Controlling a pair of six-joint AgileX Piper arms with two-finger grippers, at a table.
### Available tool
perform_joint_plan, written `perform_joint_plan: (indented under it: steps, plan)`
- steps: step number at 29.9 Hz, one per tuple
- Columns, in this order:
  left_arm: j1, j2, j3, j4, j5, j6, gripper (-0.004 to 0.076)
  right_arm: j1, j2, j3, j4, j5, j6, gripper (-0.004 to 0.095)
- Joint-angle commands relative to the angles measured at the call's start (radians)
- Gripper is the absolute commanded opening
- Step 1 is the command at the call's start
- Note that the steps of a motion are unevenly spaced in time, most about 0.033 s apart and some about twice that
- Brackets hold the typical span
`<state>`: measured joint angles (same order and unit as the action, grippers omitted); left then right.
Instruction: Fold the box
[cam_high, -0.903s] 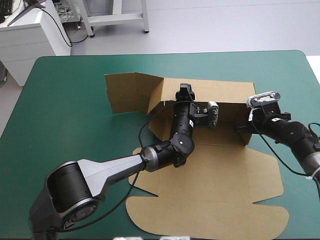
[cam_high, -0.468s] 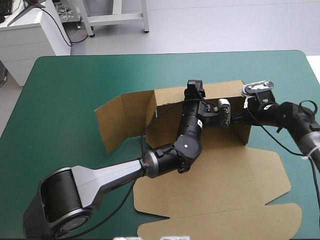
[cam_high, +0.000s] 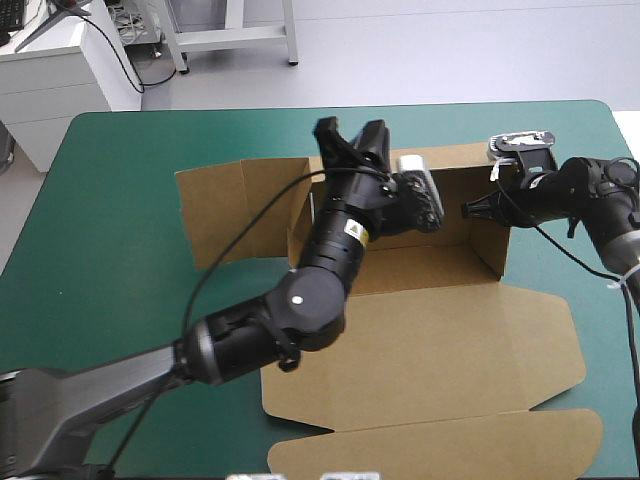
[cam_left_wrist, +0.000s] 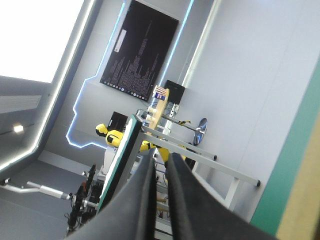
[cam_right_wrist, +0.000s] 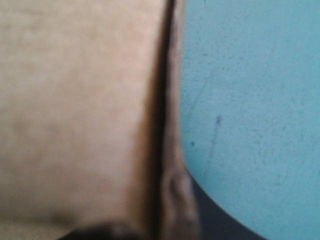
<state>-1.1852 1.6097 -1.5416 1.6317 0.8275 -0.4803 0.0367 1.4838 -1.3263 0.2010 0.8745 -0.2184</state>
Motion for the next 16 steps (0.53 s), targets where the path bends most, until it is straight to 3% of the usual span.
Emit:
perform_joint_plan:
  steps: [1, 9, 16]
  plan:
    - [0.056, -0.141, -0.035, -0.038, 0.003, -0.012, 0.0001, 0.003, -0.028, -0.061, 0.026, 0.012, 0.037, 0.0002]
    - [0.428, -0.317, -0.035, -0.491, -0.034, 0.003, 0.0001, 0.003, 0.103, -0.141, 0.028, 0.200, 0.058, 0.0001]
    - [0.777, -0.354, -0.035, -0.976, -0.023, 0.212, 0.0001, 0.027, 0.230, -0.249, 0.028, 0.231, 0.061, 0.0001]
